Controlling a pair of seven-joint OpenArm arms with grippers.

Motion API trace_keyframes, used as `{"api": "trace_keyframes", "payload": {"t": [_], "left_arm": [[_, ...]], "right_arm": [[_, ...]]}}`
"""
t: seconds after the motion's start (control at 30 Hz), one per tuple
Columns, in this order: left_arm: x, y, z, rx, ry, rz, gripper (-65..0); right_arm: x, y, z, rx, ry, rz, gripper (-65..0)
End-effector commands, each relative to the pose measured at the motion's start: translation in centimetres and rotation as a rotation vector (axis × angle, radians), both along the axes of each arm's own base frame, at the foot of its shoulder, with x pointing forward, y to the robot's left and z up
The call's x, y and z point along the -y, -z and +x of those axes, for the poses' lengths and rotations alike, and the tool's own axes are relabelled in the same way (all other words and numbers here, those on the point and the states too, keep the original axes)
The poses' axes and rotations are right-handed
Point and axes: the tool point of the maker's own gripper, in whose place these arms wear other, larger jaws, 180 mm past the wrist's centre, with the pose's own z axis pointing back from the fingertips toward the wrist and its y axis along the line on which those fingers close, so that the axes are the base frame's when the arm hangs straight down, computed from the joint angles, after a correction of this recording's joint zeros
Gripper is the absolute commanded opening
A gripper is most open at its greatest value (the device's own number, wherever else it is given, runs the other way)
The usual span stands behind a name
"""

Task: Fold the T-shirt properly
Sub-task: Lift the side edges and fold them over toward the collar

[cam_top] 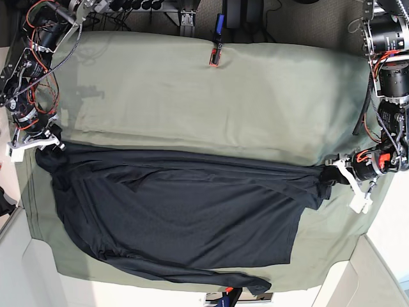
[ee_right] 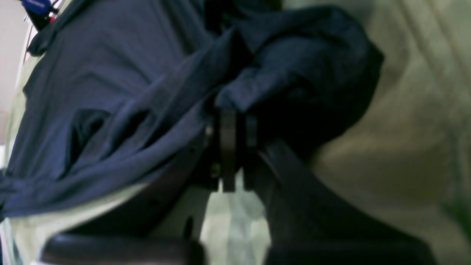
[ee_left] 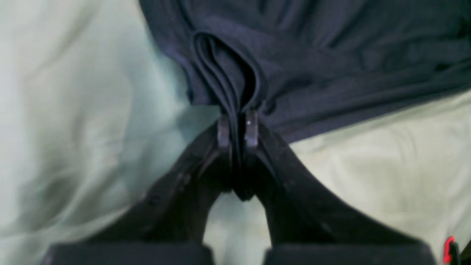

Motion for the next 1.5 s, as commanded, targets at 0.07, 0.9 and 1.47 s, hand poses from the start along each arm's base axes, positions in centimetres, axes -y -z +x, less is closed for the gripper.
{"api": "trace_keyframes", "payload": {"t": [0.07, 0.9, 1.47], "left_arm": [[-1.4, -1.8, -0.4, 0.040, 0.015, 0.050, -65.0], [-5.7, -0.8, -14.5, -0.075, 0.050, 0.268, -65.0], [-4.1, 1.6, -16.9, -0.127, 0.038, 0.209, -65.0]], "right_arm": [[0.9, -2.2, 0.2, 0.068, -0.001, -0.020, -65.0], [0.6, -1.5, -11.8, -0.043, -0.084, -0.166, -65.0], [0.6, -0.2, -14.1, -0.100, -0.090, -0.162, -65.0]]}}
